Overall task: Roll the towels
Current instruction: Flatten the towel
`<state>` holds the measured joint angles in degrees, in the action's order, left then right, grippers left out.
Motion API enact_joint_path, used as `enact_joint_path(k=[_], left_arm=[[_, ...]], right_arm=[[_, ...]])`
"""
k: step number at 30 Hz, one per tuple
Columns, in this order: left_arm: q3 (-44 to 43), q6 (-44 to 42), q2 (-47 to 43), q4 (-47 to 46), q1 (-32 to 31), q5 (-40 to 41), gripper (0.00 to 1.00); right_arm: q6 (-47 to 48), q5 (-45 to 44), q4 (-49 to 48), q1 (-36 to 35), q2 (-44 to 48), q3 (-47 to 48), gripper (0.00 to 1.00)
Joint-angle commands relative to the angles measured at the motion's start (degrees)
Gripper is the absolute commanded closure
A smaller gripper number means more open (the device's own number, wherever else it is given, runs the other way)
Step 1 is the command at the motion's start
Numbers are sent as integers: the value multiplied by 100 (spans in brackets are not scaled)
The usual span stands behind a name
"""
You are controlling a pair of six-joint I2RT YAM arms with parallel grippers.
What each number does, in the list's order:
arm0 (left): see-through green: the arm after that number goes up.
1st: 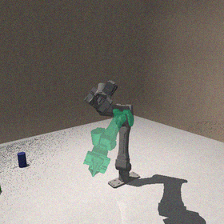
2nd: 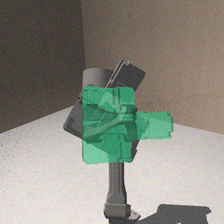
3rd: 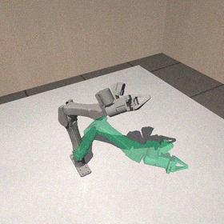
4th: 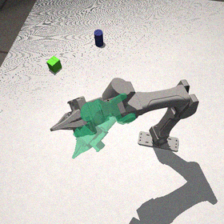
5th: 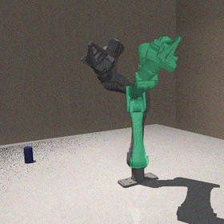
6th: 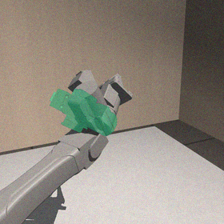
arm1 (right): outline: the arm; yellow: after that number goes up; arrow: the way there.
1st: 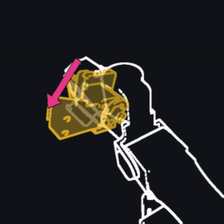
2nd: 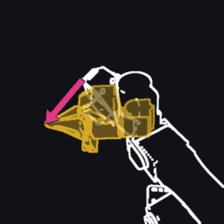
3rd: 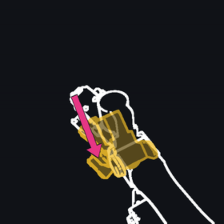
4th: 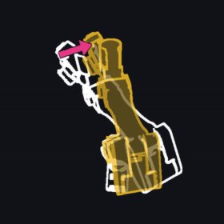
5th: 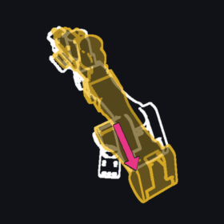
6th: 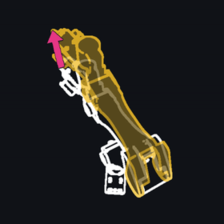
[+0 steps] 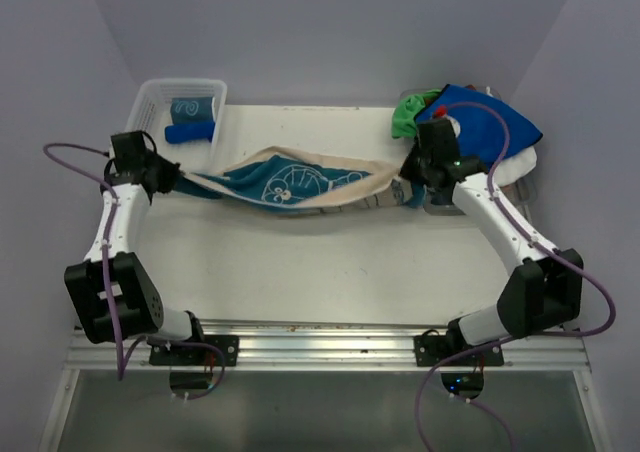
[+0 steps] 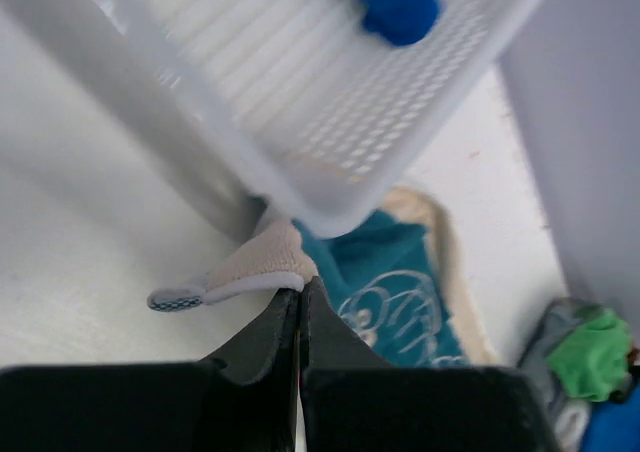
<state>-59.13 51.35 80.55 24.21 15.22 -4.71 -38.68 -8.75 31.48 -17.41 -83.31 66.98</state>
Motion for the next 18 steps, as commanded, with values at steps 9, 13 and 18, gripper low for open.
enact_joint_path(k=[9, 13, 18], left_arm=[[28, -520, -856, 383, 306, -92, 100], [1367, -670, -1243, 348, 306, -117, 100], [2292, -776, -1043, -136, 297, -426, 100]], right_arm=[[915, -461, 1245, 89, 1465, 46, 100], [625, -470, 1658, 89, 2055, -1159, 49], [247, -329, 1826, 97, 2179, -1732, 9]])
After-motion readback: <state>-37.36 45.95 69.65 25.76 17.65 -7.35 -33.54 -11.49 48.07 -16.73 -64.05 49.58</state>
